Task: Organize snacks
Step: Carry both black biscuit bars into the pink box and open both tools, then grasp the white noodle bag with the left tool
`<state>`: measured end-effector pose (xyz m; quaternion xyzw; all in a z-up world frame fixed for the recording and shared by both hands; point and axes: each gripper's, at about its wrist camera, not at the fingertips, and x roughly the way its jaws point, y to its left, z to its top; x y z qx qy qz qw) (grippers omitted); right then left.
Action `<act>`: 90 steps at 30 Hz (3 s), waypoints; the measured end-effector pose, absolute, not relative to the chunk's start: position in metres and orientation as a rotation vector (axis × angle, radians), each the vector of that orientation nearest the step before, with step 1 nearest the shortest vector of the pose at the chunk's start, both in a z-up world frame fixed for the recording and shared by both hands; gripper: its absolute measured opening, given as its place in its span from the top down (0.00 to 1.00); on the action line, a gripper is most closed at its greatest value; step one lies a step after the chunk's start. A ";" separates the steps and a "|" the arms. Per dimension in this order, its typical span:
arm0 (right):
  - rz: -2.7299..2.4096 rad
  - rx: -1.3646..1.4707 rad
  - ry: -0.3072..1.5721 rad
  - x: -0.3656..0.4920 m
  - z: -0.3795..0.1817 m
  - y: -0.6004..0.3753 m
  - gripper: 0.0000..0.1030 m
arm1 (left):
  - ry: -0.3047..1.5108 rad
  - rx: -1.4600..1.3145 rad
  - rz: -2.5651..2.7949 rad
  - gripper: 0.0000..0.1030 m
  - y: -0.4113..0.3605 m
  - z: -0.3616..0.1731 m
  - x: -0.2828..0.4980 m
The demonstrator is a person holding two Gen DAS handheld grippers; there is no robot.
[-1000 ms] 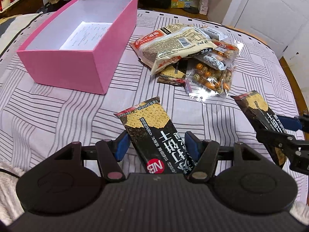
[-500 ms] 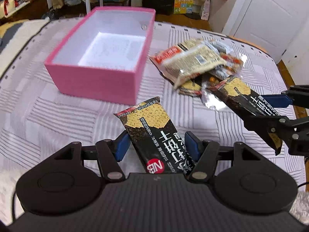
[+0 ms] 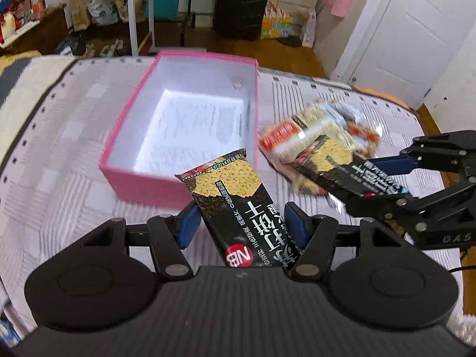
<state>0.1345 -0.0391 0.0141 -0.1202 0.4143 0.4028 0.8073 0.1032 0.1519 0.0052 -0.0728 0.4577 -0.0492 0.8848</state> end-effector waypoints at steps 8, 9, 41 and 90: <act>0.865 -0.332 0.762 0.206 -0.002 0.011 0.49 | 0.897 -0.219 0.001 0.41 0.181 -0.007 0.184; 0.859 -0.343 0.754 0.216 -0.005 0.016 0.49 | 0.901 -0.226 0.020 0.41 0.184 -0.012 0.194; 0.897 -0.812 0.854 0.329 -0.104 0.104 0.42 | 1.108 -0.502 0.264 0.39 0.235 -0.156 0.348; 0.594 -0.225 0.832 0.232 -0.050 -0.143 0.34 | 0.911 -0.238 -0.061 0.29 0.029 -0.048 0.222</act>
